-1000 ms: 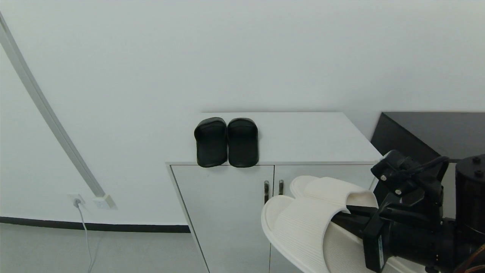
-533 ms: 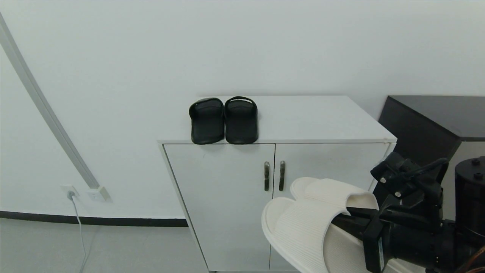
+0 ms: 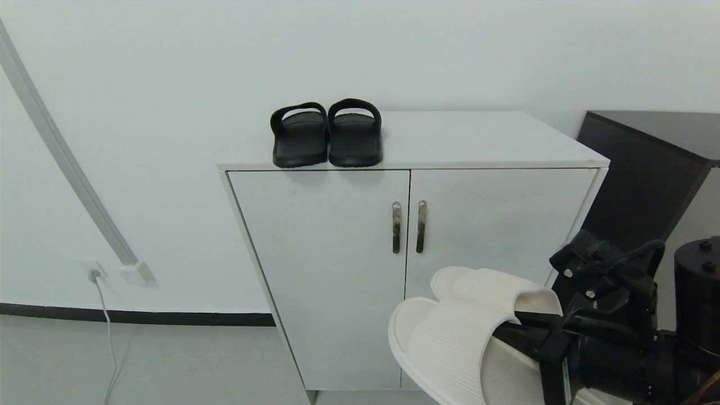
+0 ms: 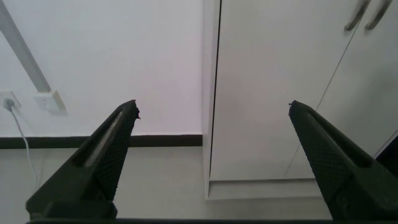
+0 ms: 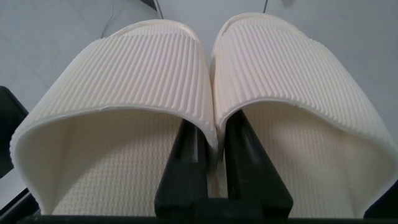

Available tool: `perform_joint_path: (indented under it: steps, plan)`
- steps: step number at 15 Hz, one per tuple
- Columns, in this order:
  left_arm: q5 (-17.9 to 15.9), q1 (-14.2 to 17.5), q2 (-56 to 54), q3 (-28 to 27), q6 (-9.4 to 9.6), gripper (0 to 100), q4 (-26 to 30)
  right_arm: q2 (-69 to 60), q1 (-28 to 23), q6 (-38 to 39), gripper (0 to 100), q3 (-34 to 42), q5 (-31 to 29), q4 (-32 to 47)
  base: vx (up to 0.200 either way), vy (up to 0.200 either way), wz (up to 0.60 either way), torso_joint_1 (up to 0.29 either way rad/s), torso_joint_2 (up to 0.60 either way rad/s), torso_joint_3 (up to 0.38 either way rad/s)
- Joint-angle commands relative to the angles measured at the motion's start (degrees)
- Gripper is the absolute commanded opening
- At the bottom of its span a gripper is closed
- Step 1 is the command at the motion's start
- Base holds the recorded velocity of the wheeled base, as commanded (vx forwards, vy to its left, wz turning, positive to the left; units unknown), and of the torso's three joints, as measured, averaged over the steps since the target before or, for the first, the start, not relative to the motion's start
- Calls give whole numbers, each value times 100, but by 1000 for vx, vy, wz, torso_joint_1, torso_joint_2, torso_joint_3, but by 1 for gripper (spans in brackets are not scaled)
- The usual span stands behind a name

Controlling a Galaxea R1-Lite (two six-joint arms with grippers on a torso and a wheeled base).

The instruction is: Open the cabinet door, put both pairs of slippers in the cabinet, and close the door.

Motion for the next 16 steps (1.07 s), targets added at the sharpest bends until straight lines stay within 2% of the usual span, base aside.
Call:
perform_joint_path:
  steps: [1, 10, 15, 16]
  plan:
    - [3, 1, 7, 0, -1, 100, 0, 17, 8, 0, 0, 8, 1, -4, 0, 0, 0, -110, 466, 339]
    - [-5, 1, 7, 0, 43, 100, 9, 43, 8, 0, 0, 52, 10, -4, 0, 0, 0, -63, 441, 372]
    - [3, 1, 7, -9, 61, 100, 9, 34, -1, -62, 0, 87, 10, -12, 0, 0, 0, 0, 21, 16]
    - [3, 1, 42, -79, 149, 100, -9, 25, -1, -123, 0, 87, 10, -12, 0, 0, 0, 0, 0, 0]
